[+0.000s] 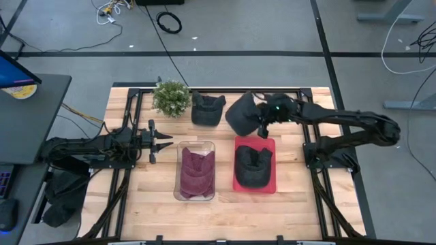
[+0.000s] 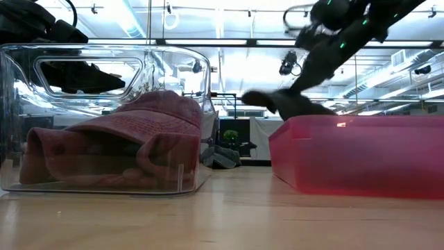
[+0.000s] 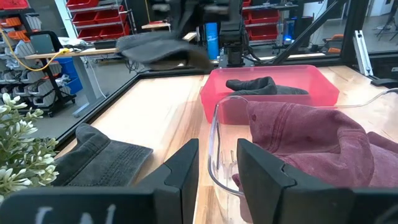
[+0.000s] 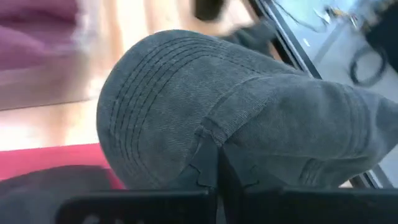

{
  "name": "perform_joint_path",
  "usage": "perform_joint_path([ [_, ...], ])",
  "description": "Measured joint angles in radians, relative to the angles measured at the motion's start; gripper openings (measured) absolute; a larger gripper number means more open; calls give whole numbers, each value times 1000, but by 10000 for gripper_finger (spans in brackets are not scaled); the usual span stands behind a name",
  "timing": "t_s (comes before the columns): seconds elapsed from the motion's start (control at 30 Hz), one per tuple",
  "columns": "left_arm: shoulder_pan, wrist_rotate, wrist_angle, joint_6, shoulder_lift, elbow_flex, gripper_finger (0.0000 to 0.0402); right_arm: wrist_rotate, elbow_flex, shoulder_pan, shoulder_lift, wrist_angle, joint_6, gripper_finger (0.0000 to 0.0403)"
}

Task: Pick & Place hat
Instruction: Put the right black cap into the red bin

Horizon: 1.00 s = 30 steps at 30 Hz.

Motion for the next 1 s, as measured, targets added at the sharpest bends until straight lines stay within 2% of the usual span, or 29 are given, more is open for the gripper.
perform_joint_path([
  [0.2,0,0,0,0,0,0,115,2,0,146,-79,-91,-35,1],
  [0.6,0,0,0,0,0,0,115,2,0,408,-80,-181,-78,1],
  [1.0,0,0,0,0,0,0,115,2,-42,568,-79,-207,-131,1],
])
